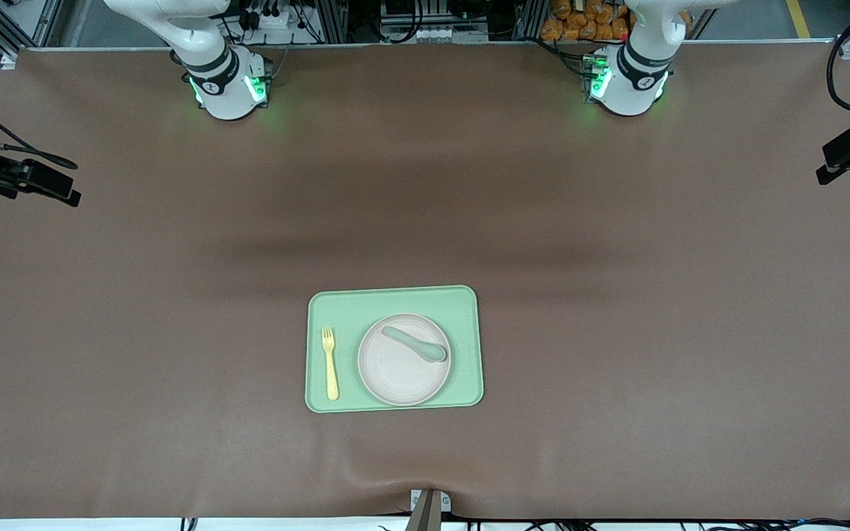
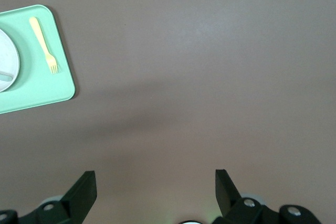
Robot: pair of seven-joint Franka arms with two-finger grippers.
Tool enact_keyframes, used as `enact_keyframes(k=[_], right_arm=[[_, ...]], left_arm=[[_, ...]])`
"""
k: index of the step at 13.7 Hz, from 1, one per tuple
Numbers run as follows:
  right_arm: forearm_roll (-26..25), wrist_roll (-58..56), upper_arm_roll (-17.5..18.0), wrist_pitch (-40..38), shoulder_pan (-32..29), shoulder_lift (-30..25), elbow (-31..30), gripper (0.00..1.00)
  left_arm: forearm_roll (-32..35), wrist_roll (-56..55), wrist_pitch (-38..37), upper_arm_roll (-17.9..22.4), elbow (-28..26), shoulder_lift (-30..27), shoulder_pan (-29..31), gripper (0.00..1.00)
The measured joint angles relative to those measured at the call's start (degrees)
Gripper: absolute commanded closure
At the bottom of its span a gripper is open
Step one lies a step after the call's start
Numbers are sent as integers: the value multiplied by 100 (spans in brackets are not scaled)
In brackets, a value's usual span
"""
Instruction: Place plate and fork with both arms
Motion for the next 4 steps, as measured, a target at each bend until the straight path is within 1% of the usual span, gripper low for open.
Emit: enact_keyframes(k=[4], right_arm=[[0,0,-3,0,-2,1,0,0]], left_arm=[[0,-149,-40,-60,0,0,-11,0]])
